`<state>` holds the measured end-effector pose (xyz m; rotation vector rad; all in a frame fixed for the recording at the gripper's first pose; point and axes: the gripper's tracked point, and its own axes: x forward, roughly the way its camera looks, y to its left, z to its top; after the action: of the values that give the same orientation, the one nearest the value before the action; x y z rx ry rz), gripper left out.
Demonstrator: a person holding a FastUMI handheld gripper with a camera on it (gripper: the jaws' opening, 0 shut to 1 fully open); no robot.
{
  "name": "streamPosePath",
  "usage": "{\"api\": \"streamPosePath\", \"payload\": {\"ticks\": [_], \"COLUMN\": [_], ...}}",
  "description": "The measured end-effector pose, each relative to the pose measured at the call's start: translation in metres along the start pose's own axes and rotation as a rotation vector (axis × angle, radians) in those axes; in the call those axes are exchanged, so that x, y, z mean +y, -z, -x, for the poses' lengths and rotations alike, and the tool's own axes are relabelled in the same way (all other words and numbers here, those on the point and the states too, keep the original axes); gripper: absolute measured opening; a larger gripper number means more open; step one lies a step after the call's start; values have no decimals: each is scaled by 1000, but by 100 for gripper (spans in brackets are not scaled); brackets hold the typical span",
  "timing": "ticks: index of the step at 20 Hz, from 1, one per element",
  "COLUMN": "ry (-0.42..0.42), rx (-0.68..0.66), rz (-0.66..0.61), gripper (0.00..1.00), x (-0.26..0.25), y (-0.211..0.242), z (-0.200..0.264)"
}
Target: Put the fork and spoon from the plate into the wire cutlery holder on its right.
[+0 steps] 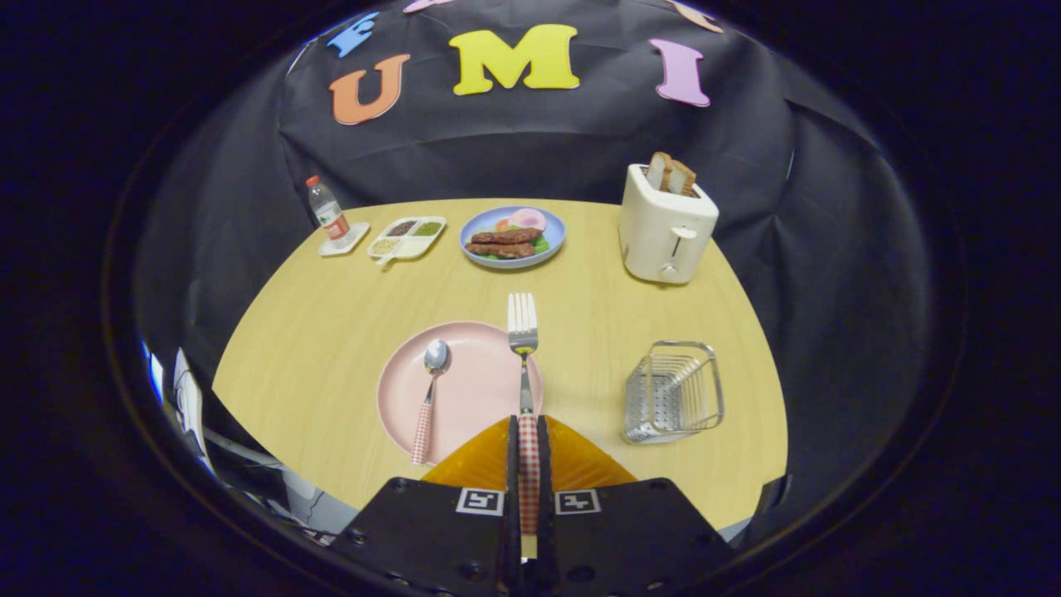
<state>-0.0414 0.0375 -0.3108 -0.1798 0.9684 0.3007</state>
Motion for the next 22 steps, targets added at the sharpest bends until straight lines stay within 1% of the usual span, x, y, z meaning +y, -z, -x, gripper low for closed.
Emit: {"api": "streamPosePath", "payload": {"ticks": [2,6,8,11,14,16,17,20,22], "ry": [7,71,62,38,47,13,13,40,56], "rx": [12,42,82,157,283,389,431,537,585], "rz": [-26,-78,-117,-123,-86,-114,-130,-131,-98], "gripper": [8,8,7,8,8,8,7,8,8], "x": [-22,-77,-92,-103,-113,-108,-111,-126,-132], "y": [-7,-17,-15,-12,3,11,12,16,14], "z": [14,38,45,51,54,55,56,43,35]}}
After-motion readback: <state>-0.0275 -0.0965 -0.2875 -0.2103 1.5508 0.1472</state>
